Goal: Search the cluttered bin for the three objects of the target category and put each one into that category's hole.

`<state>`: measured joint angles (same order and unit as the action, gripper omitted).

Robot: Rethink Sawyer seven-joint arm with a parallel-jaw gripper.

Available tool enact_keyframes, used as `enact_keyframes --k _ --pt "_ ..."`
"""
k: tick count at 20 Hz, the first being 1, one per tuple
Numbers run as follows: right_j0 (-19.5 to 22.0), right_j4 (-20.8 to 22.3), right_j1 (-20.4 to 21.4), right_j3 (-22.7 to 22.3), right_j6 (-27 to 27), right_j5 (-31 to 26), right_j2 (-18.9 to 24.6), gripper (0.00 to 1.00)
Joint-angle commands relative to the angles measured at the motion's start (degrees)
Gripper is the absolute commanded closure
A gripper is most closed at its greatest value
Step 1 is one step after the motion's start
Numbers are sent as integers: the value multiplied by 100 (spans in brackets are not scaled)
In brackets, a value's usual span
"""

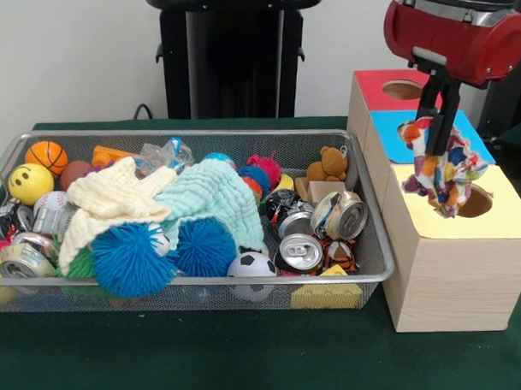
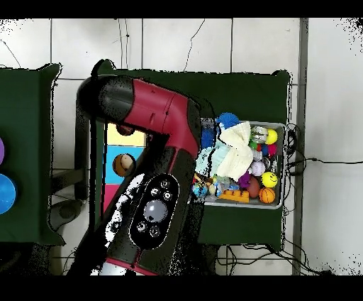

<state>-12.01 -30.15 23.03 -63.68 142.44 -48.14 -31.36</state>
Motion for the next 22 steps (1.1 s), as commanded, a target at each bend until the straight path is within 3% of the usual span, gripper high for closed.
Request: enact_keyframes --k 1,9,16,19,22 --pt "5 -296 -229 144 1768 -203 400 100" --pt "-43 -248 -85 156 1629 -632 231 100" --pt "435 81 -261 -57 863 -746 253 100" --pt "508 133 -322 -193 764 -530 285 100" --pt "509 203 -272 -295 741 -683 254 100"
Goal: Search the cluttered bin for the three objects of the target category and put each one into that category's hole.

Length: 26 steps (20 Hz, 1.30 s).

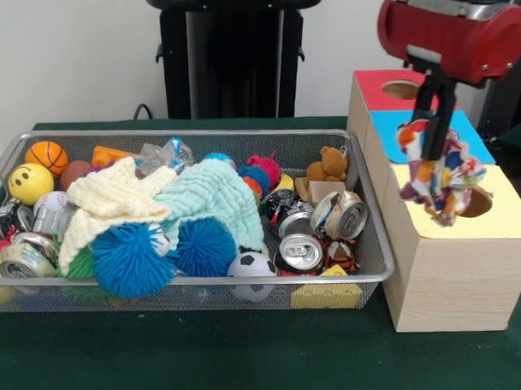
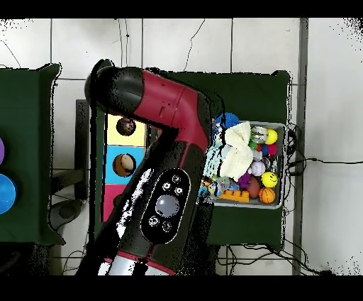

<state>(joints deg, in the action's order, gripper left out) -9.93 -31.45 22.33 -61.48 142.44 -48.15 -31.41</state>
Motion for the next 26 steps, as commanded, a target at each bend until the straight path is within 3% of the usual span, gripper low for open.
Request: enact_keyframes --k 1,11,19,26 --pt "296 341 -181 -552 748 -707 260 100" --pt "35 119 -32 -719 1385 -1082 350 100" --pt "-195 82 110 -209 1966 -2230 77 100" --pt "-66 86 5 -77 1868 -2330 86 100"
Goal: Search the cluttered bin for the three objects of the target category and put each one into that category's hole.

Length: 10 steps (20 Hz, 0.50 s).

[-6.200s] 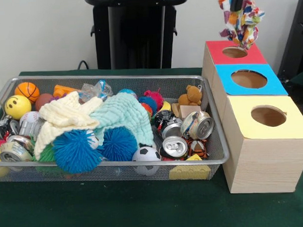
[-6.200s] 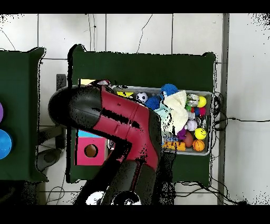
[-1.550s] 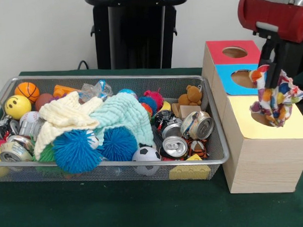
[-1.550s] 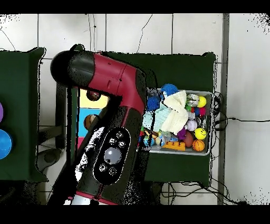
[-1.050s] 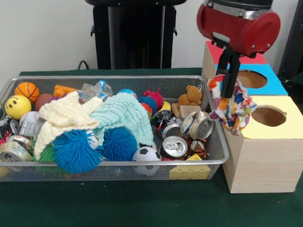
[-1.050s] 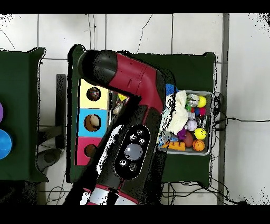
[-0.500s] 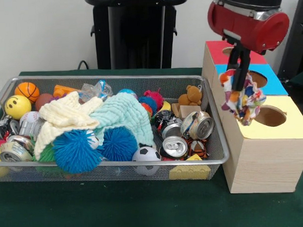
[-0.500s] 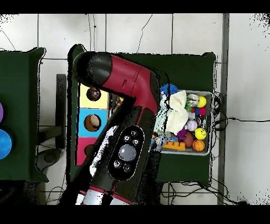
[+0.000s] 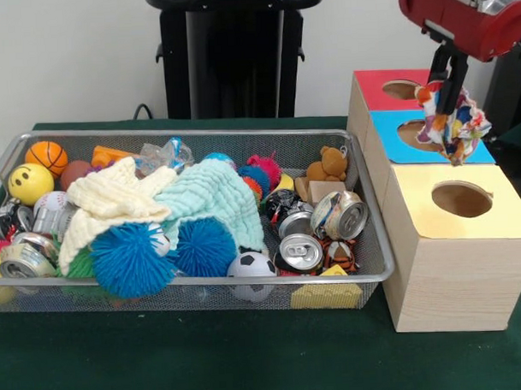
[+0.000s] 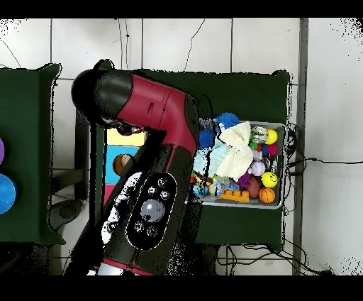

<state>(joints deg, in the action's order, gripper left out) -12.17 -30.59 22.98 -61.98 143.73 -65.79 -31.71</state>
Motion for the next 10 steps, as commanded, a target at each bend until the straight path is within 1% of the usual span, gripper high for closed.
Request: enact_keyframes --k 1,3,8,10 --pt "178 9 -73 -7 1724 -583 115 100" --pt "233 53 -102 12 1660 -626 119 100" --pt "294 144 -118 -247 1427 -121 106 100" --pt "298 139 -109 -271 1404 -53 106 100"
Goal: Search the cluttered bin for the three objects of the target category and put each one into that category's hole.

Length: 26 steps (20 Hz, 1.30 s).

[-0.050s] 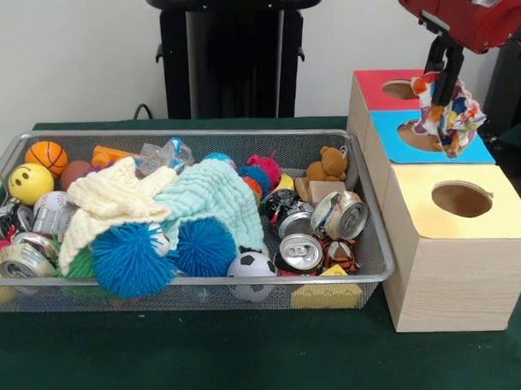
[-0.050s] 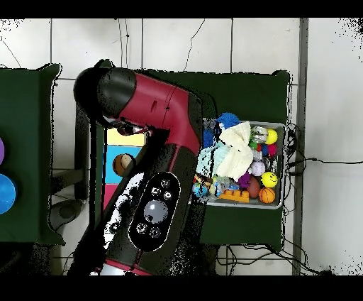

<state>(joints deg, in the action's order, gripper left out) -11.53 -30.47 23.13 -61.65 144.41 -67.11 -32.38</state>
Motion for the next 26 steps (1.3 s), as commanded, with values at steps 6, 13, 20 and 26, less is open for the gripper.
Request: enact_keyframes --k 6,13,20,26 --pt "199 13 -116 -320 1352 96 263 100" --pt "-89 -130 -129 -130 1985 -178 169 100" --pt "-78 -106 -203 -62 2034 -68 153 100" --pt "-14 -77 -247 -55 1992 30 213 100"
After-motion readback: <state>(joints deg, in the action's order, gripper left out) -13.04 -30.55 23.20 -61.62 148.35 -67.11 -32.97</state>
